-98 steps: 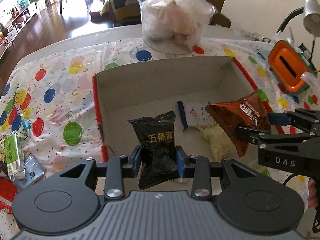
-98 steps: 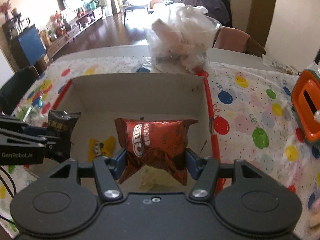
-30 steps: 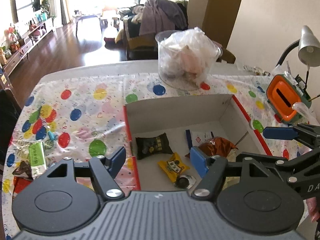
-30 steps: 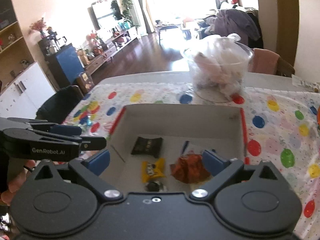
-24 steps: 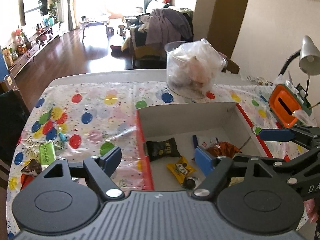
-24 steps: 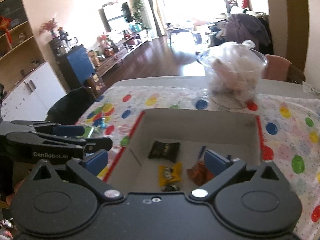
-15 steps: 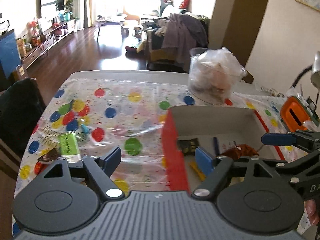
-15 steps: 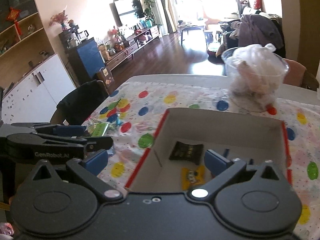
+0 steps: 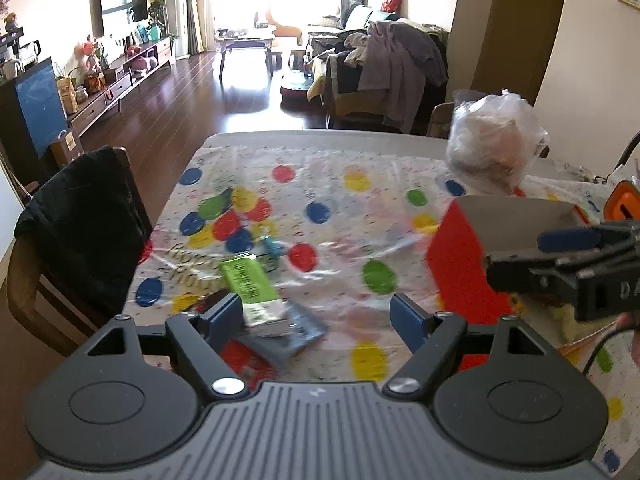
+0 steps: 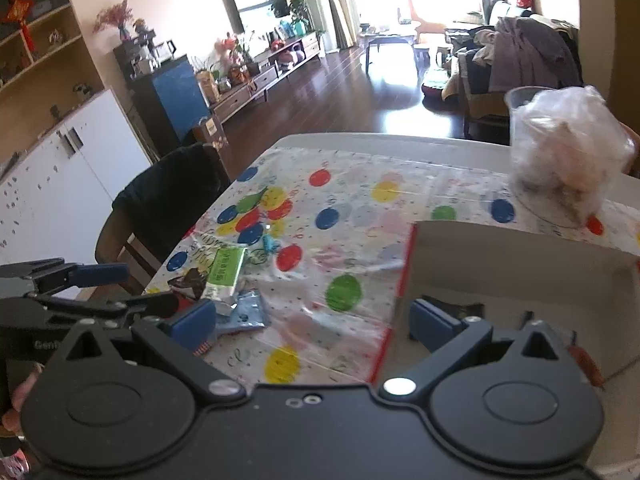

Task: Organize snacks
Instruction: 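Move both grippers back to the snack pile, then grasp the green packet with the left gripper while the right grasps the teal candy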

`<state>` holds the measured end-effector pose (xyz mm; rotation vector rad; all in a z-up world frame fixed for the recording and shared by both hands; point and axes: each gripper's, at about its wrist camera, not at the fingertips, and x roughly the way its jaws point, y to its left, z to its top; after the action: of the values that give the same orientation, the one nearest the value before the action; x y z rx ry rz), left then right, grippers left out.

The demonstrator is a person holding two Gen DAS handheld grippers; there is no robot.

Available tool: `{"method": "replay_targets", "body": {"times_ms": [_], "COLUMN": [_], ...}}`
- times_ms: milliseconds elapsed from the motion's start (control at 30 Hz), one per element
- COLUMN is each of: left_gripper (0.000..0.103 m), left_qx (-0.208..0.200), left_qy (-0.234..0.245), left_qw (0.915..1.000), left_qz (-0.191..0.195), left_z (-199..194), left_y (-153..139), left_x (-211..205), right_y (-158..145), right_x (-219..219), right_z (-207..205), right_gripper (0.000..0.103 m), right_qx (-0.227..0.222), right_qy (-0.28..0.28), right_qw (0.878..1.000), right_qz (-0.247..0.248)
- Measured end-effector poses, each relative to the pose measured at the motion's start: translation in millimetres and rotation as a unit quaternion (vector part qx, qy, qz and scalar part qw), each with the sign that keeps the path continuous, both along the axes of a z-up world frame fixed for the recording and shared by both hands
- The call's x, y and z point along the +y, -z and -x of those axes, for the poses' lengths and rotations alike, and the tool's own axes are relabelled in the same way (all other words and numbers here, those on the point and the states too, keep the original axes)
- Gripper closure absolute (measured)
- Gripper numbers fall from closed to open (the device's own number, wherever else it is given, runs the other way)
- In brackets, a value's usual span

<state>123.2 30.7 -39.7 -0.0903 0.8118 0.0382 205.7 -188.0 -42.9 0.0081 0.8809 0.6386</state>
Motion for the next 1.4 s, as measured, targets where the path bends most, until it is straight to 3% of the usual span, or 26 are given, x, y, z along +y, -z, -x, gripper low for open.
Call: {"method": "replay_targets", "body": {"times_ms": [333,733,967,1167,1233,1400], "left_gripper": [0.022,0.022,0.022,0.022,0.028,0.03], "left_qx": [0.024,0.015,0.032,0.055,0.059,0.081], "left_qy": [-0.028,-0.054,-0.07,-0.088,-0.09,-0.098], "left_qw": [0.9992,0.9979,0.9945,0.992,0.9911,0.9883], "left_qz": [0.014,-0.032,-0.07,-0.072,-0.078,-0.084], "left_z": [-14,-56,-88,-105,-109,-121], "left_y": [28,61,81,96,99,108], "left_x": [49,28,15,15,14,17], "right_y": [24,61,84,112,119,128], "right_x": [74,140,175,202,207,217], "right_z": [-43,-113,-140,-153,-156,-157], "right_gripper": [0.0,0.013,0.029,0.046,0.048,0.07], "right_qx": [0.053,0.06,0.057,0.08,0.085,0.087], "right_qy": [-0.008,-0.074,-0.137,-0.181,-0.186,-0.206], "right_qw": [0.998,0.992,0.983,0.971,0.969,0.964], "right_qz": [0.025,0.084,0.11,0.134,0.141,0.146]}}
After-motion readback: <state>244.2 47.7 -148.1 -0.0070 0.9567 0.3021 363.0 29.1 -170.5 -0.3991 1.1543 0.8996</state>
